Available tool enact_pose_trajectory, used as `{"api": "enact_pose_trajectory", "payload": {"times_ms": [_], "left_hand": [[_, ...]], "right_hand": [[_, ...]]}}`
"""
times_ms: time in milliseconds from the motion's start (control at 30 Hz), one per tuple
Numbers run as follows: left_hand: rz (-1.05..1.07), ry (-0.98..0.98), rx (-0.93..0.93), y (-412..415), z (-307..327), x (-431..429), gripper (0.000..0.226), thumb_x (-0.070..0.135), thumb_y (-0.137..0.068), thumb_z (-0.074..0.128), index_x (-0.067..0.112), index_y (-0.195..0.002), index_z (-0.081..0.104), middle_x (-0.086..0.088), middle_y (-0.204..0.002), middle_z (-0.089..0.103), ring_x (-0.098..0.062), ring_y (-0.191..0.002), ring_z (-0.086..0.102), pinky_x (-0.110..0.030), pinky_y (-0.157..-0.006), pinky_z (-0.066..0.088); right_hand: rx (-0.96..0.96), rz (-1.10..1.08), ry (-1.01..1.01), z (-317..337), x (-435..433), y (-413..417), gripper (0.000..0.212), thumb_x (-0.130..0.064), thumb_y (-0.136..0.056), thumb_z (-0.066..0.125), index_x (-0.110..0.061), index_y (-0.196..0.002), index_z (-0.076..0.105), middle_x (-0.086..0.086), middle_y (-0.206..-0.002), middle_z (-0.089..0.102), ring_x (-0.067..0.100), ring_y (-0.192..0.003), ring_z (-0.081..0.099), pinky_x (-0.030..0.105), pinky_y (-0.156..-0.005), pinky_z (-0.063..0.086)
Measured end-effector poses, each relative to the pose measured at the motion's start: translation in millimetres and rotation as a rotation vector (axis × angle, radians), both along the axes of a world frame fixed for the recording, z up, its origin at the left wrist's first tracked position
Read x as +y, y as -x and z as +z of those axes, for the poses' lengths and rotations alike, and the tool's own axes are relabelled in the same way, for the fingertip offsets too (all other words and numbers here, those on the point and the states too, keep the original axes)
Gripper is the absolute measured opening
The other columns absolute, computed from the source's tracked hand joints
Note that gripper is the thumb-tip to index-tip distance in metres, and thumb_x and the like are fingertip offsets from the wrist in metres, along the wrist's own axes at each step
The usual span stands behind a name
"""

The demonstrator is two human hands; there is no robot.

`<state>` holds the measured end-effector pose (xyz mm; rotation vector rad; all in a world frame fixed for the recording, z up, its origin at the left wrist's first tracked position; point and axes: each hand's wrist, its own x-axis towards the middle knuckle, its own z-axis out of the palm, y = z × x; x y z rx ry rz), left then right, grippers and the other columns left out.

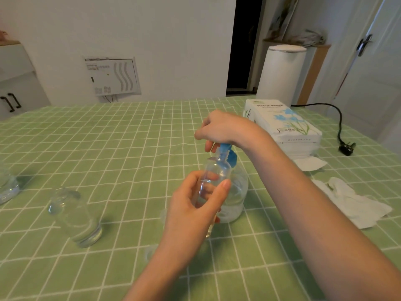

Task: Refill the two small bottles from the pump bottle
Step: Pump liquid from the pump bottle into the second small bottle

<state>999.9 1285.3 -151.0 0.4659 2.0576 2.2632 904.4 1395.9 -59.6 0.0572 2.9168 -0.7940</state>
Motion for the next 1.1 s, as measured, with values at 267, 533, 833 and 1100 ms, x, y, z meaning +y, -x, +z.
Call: {"api": "enact_pose_trajectory", "payload": {"times_ms": [267,533,833,1100], "left_hand": [[-0.013,-0.014,-0.019,-0.8,-2.1,1.2,0.037,0.049,-0.061,0.066,0.02,-0.084,0.065,0.003,-0.066,0.062,-0.005,-0.053,0.053,-0.017,-0.047,0.047],[-0.007,-0.017,-0.028,-0.8,-3.2,2.1,0.042,0.051,-0.059,0.065,0.016,-0.081,0.063,-0.001,-0.065,0.058,-0.008,-0.052,0.049,-0.017,-0.045,0.045],[-0.024,-0.003,-0.029,0.0,-0.6,0.9,0.038,0.052,-0.062,0.065,0.022,-0.086,0.064,0.005,-0.067,0.063,-0.006,-0.055,0.053,-0.017,-0.049,0.047],[-0.011,-0.005,-0.031,-1.7,-0.9,0.7,0.037,0.049,-0.063,0.065,0.019,-0.084,0.065,0.008,-0.065,0.063,-0.004,-0.054,0.054,-0.016,-0.048,0.045]], "right_hand": [[-0.043,-0.013,-0.002,-9.3,-0.2,-2.8,0.033,-0.025,-0.091,0.052,-0.001,-0.111,0.061,0.015,-0.106,0.07,0.029,-0.1,0.066,0.037,-0.085,0.052],[-0.049,-0.028,0.018,-13.2,-0.5,-1.8,0.034,-0.027,-0.091,0.052,-0.002,-0.112,0.06,0.015,-0.106,0.069,0.03,-0.101,0.066,0.036,-0.082,0.051],[0.015,-0.001,-0.048,-0.7,-0.3,-1.7,0.035,-0.027,-0.09,0.052,-0.002,-0.112,0.061,0.015,-0.106,0.07,0.022,-0.08,0.058,0.032,-0.073,0.047],[-0.043,-0.013,-0.013,-7.6,-0.3,-2.3,0.033,-0.024,-0.09,0.051,0.0,-0.112,0.061,0.017,-0.108,0.069,0.03,-0.095,0.066,0.036,-0.079,0.051]]}}
